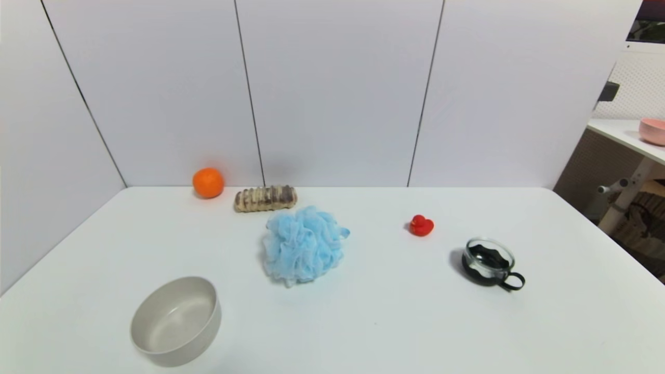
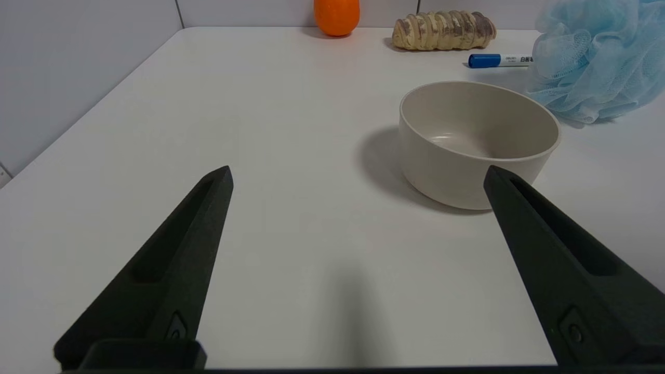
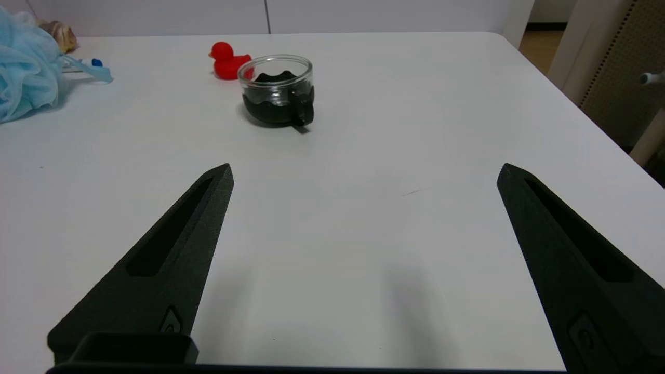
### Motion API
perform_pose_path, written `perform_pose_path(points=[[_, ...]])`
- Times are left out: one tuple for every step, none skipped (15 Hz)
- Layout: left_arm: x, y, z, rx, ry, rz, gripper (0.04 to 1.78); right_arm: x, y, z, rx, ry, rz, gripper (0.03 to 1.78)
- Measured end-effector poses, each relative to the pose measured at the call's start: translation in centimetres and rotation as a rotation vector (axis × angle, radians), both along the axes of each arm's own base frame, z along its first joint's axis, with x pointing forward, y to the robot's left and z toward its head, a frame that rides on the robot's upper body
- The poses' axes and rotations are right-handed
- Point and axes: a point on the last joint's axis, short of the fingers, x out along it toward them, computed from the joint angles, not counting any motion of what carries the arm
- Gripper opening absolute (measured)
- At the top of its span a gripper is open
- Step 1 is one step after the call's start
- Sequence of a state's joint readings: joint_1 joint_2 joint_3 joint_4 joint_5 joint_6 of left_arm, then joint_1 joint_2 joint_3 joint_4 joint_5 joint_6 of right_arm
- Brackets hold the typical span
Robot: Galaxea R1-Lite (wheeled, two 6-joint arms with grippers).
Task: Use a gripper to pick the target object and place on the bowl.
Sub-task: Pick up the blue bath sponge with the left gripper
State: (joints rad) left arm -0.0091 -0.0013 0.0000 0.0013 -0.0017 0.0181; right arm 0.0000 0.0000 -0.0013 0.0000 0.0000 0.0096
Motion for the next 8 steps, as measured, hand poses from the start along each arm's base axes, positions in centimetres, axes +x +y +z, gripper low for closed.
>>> perform_pose_path(points=[[0.0, 0.0, 0.0, 0.0, 0.0, 0.0, 1.71, 0.0, 0.0, 0.0, 0.0, 0.0, 0.0, 1.75], [0.0, 0.0, 0.0, 0.0, 0.0, 0.0, 1.71, 0.0, 0.0, 0.0, 0.0, 0.0, 0.0, 1.75], [0.0, 0.0, 0.0, 0.0, 0.0, 0.0, 1.71, 0.0, 0.0, 0.0, 0.0, 0.0, 0.0, 1.75], [0.0, 0.0, 0.0, 0.0, 0.0, 0.0, 1.71, 0.0, 0.0, 0.0, 0.001, 0.0, 0.0, 1.75], [0.0, 0.0, 0.0, 0.0, 0.0, 0.0, 1.71, 0.0, 0.0, 0.0, 0.001, 0.0, 0.0, 1.75], [0.0, 0.0, 0.0, 0.0, 0.0, 0.0, 1.71, 0.0, 0.0, 0.0, 0.001, 0.0, 0.0, 1.75], [0.0, 0.0, 0.0, 0.0, 0.0, 0.0, 1.71, 0.0, 0.0, 0.0, 0.001, 0.0, 0.0, 1.75], [0.0, 0.0, 0.0, 0.0, 0.0, 0.0, 1.71, 0.0, 0.0, -0.01, 0.001, 0.0, 0.0, 1.75]])
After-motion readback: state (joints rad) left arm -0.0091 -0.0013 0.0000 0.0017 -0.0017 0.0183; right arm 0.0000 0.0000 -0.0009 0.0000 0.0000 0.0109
